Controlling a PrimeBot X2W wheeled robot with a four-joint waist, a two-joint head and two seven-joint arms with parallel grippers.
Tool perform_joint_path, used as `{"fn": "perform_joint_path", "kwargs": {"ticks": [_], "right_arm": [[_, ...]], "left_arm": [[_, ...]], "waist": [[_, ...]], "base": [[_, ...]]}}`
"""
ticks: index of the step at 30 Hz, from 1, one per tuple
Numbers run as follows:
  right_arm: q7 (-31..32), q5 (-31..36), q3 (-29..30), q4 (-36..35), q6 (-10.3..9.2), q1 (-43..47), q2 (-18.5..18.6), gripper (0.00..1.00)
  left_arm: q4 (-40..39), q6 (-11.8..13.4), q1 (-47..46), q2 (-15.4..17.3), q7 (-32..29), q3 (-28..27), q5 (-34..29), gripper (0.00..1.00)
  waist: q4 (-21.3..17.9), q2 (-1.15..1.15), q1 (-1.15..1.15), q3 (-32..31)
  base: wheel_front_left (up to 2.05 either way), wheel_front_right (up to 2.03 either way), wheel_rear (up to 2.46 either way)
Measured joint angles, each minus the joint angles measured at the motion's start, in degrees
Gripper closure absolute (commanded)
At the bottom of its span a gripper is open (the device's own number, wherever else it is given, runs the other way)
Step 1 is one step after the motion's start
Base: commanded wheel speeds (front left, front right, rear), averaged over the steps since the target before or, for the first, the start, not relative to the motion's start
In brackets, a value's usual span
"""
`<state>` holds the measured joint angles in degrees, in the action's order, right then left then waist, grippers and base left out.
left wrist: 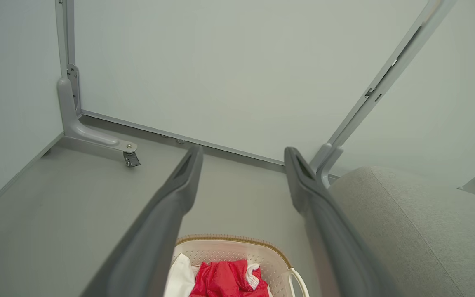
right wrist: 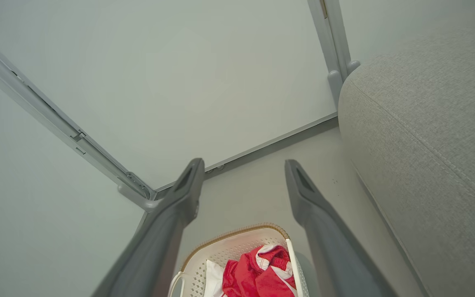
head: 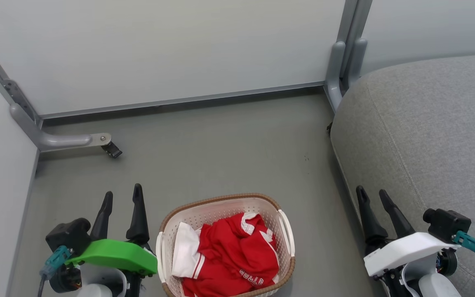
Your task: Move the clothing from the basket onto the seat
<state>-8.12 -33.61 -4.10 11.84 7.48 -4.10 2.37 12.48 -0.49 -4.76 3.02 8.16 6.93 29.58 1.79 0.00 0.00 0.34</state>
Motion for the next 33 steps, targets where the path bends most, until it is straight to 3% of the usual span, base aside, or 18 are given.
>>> {"fn": "perform_joint_path", "kwargs": {"ticks": [33], "right_arm": [[-4.4,18.4,-1.1,-0.4,0.0,-0.2,0.2,0.0]], "left_arm": [[-1.1,1.6,-0.5,0.2,4.4,2.8,-16.7,0.0]], "waist": [[1.3,0.0,0.0,0.3]], "base": [[0.0,0.0,0.0]]}}
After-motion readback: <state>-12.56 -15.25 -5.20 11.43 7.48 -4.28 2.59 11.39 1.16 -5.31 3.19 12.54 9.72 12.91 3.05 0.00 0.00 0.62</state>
